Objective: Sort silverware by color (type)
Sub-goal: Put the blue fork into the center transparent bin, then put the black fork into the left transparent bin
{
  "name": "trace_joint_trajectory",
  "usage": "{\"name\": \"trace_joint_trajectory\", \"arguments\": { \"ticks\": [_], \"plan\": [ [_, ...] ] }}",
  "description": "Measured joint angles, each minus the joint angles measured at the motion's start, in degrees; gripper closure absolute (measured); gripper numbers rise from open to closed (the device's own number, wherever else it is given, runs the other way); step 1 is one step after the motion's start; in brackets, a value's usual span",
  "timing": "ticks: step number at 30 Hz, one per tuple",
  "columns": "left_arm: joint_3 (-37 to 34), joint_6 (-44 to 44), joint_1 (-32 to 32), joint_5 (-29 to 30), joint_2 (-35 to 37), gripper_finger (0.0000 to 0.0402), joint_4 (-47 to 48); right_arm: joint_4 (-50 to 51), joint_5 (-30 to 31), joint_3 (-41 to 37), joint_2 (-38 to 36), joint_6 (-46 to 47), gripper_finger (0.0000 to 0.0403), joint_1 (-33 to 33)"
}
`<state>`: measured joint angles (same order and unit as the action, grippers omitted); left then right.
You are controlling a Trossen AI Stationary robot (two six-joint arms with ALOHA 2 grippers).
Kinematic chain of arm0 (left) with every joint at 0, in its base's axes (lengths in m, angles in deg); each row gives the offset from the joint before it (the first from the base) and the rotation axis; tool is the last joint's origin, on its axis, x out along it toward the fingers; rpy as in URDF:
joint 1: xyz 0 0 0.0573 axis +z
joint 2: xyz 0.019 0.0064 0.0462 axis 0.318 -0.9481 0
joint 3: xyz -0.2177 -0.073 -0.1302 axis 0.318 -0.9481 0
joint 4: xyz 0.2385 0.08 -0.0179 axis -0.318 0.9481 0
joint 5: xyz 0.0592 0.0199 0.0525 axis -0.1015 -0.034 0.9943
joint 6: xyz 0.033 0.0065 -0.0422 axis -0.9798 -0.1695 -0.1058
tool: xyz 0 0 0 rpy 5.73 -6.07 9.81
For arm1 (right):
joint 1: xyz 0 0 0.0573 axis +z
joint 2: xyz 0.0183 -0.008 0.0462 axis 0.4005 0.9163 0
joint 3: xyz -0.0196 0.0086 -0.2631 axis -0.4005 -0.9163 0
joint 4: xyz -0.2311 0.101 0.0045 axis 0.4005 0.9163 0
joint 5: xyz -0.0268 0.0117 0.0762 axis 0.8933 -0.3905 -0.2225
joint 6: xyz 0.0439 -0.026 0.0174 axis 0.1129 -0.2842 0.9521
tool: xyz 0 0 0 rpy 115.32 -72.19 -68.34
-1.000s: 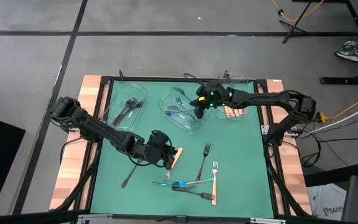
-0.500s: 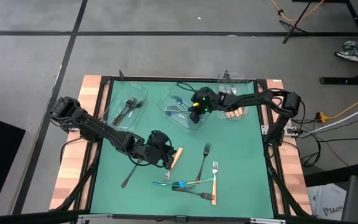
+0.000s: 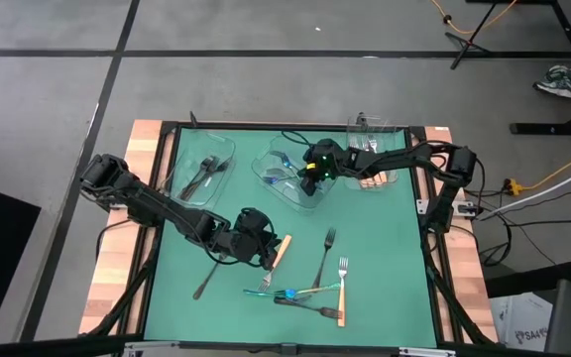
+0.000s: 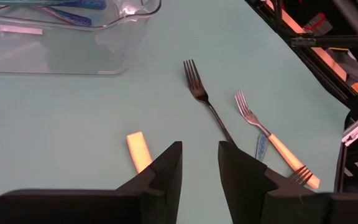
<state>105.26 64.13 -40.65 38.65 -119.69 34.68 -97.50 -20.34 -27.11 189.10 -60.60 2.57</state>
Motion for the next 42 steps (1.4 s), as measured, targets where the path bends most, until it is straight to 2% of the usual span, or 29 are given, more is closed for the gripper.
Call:
{"name": "trace_joint_trajectory", "arguments": {
  "ticks": [7, 16, 21, 30, 35, 42],
  "plan": [
    [0.00, 0.00, 0.00, -0.01, 0.00, 0.0305, 0.00, 0.00, 0.44, -0.02, 0.02, 0.02, 0.0398, 0.02],
    [0.00, 0.11, -0.06, -0.06, 0.02, 0.0305, 0.02, 0.00, 0.56, -0.02, 0.04, 0.04, 0.0339, 0.07],
    [0.00, 0.17, -0.39, -2.06, 0.02, 0.0305, 0.41, 0.00, 0.71, -0.04, 0.04, 0.07, 0.0324, 0.07],
    [0.02, 0.90, -2.81, -7.21, 0.04, 0.0305, 2.21, 0.00, 1.31, -0.04, 0.04, 0.04, 0.0322, 0.07],
    [0.04, 7.38, -5.03, -11.50, 0.04, 0.0305, 8.17, 0.00, 1.35, -0.04, 0.04, 0.04, 0.0322, 0.07],
    [0.04, 18.77, -8.53, -20.77, 0.04, 0.0305, 16.91, 0.66, 1.13, -0.21, -0.80, 0.21, 0.0322, 0.07]
  ]
}}
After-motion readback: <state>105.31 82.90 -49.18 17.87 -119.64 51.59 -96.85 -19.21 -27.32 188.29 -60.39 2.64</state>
